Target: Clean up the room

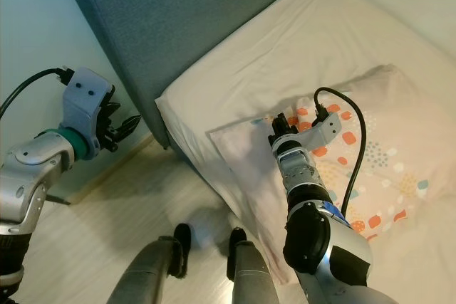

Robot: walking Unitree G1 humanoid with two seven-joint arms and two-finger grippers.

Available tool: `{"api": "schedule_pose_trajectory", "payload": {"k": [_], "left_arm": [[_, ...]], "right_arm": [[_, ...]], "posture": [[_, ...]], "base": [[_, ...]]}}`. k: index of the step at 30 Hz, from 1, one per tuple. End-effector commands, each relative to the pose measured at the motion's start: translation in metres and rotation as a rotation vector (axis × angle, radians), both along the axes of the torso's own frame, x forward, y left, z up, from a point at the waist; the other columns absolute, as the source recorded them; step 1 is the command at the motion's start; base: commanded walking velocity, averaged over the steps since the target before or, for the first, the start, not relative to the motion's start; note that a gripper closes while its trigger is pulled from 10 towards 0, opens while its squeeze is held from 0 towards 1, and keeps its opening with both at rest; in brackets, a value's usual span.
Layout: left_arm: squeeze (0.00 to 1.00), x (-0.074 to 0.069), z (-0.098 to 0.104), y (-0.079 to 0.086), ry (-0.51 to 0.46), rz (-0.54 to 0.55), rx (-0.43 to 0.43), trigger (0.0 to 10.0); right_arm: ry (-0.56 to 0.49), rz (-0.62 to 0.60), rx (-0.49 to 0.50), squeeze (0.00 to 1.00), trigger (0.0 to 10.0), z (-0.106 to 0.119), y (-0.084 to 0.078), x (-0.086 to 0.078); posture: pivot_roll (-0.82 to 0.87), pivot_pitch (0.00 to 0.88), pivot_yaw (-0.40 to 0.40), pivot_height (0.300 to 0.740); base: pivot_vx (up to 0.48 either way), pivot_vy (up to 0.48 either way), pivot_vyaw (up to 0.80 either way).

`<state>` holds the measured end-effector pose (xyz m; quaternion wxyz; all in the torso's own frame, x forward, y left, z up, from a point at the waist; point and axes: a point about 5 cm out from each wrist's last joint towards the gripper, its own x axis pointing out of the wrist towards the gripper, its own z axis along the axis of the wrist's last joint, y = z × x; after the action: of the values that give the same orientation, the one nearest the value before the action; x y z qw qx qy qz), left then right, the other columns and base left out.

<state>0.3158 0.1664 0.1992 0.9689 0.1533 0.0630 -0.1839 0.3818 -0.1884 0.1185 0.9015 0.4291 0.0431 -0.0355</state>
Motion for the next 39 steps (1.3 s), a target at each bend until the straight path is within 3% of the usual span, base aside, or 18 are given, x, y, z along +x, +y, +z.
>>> {"api": "schedule_pose_trajectory", "payload": {"k": [1, 2, 3, 4, 5, 6, 7, 10, 17, 22, 24, 25, 26, 28, 33, 35, 37, 39], "left_arm": [[0.00, -0.005, -0.015, -0.005, 0.049, -0.024, 0.002, 10.0], [0.00, -0.005, -0.015, -0.005, 0.049, -0.024, 0.002, 10.0], [0.00, -0.008, -0.019, -0.008, 0.059, -0.035, -0.002, 10.0], [0.00, -0.008, -0.019, -0.008, 0.059, -0.035, -0.002, 10.0], [0.00, -0.009, -0.020, -0.010, 0.063, -0.039, -0.006, 10.0], [0.00, -0.010, -0.023, -0.013, 0.071, -0.047, -0.014, 10.0], [0.00, -0.010, -0.023, -0.013, 0.071, -0.047, -0.014, 10.0], [0.00, -0.012, -0.030, -0.025, 0.087, -0.078, -0.033, 10.0], [0.00, -0.011, -0.047, -0.039, 0.138, -0.112, -0.085, 10.0], [0.00, -0.020, -0.069, -0.056, 0.237, -0.158, -0.166, 10.0], [0.00, -0.022, -0.082, -0.066, 0.265, -0.169, -0.160, 10.0], [0.00, -0.022, -0.082, -0.066, 0.265, -0.169, -0.160, 10.0], [0.00, -0.019, -0.090, -0.072, 0.281, -0.154, -0.172, 10.0], [0.00, -0.015, -0.092, -0.073, 0.279, -0.128, -0.177, 10.0], [0.00, -0.003, -0.092, -0.067, 0.254, -0.031, -0.189, 10.0], [0.00, 0.003, -0.089, -0.055, 0.229, 0.035, -0.187, 10.0], [0.00, 0.005, -0.088, -0.050, 0.221, 0.056, -0.187, 10.0], [0.00, 0.006, -0.086, -0.032, 0.206, 0.107, -0.175, 10.0]], "right_arm": [[-0.001, -0.032, -0.218, 0.00, 5.0, -0.001, -0.003, -0.004], [-0.001, -0.032, -0.218, 0.00, 5.0, -0.001, -0.003, -0.004], [-0.012, -0.082, -0.390, 0.00, 10.0, 0.002, -0.010, -0.008], [-0.012, -0.082, -0.390, 0.00, 10.0, 0.002, -0.010, -0.008], [-0.019, -0.108, -0.455, 0.00, 10.0, 0.003, -0.013, -0.010], [-0.008, -0.204, -0.550, 0.00, 10.0, 0.003, -0.026, -0.019], [-0.008, -0.204, -0.550, 0.00, 10.0, 0.003, -0.026, -0.019], [0.043, -0.456, -0.664, 0.00, 10.0, -0.001, -0.057, -0.053], [0.122, -0.529, -0.621, 0.00, 10.0, -0.031, -0.062, -0.082], [0.045, -0.448, -0.641, 0.00, 10.0, -0.030, -0.045, -0.080], [-0.039, -0.330, -0.686, 0.00, 10.0, -0.018, -0.031, -0.072], [-0.039, -0.330, -0.686, 0.00, 10.0, -0.018, -0.031, -0.072], [-0.083, -0.229, -0.716, 0.00, 10.0, -0.013, -0.018, -0.068], [-0.078, -0.170, -0.718, 0.00, 10.0, -0.015, -0.012, -0.067], [-0.035, 0.013, -0.713, 0.00, 10.0, -0.032, 0.006, -0.069], [-0.004, 0.150, -0.708, 0.00, 10.0, -0.046, 0.022, -0.073], [0.010, 0.186, -0.696, 0.00, 10.0, -0.051, 0.026, -0.074], [0.045, 0.246, -0.627, 0.00, 10.0, -0.060, 0.038, -0.076]], "posture": [[0.09, 0.291, 0.063, 0.740], [0.09, 0.291, 0.063, 0.740], [0.07, 0.289, 0.058, 0.740], [0.07, 0.289, 0.058, 0.740], [0.07, 0.289, 0.058, 0.740], [0.05, 0.284, 0.054, 0.740], [0.05, 0.284, 0.054, 0.740], [0.01, 0.264, 0.052, 0.740], [-0.03, 0.225, 0.055, 0.740], [-0.06, 0.197, 0.053, 0.740], [-0.07, 0.192, 0.045, 0.740], [-0.07, 0.192, 0.045, 0.740], [-0.08, 0.187, 0.035, 0.740], [-0.08, 0.185, 0.029, 0.740], [-0.08, 0.181, 0.006, 0.740], [-0.07, 0.181, -0.001, 0.740], [-0.07, 0.181, -0.001, 0.740], [-0.07, 0.181, -0.001, 0.740]], "base": [[0.000, 0.000, 0.00], [0.000, 0.000, 0.00], [0.000, 0.000, 0.00], [0.000, 0.000, 0.00], [0.000, 0.000, 0.00], [0.000, 0.000, 0.00], [0.000, 0.000, 0.00], [0.000, 0.000, 0.00], [0.000, 0.000, 0.00], [0.000, 0.000, 0.00], [0.000, 0.000, 0.00], [0.000, 0.000, 0.00], [0.000, 0.000, 0.00], [0.000, 0.000, 0.00], [0.000, 0.000, 0.00], [0.000, 0.000, 0.00], [0.000, 0.000, 0.00], [0.000, 0.000, 0.00]]}}
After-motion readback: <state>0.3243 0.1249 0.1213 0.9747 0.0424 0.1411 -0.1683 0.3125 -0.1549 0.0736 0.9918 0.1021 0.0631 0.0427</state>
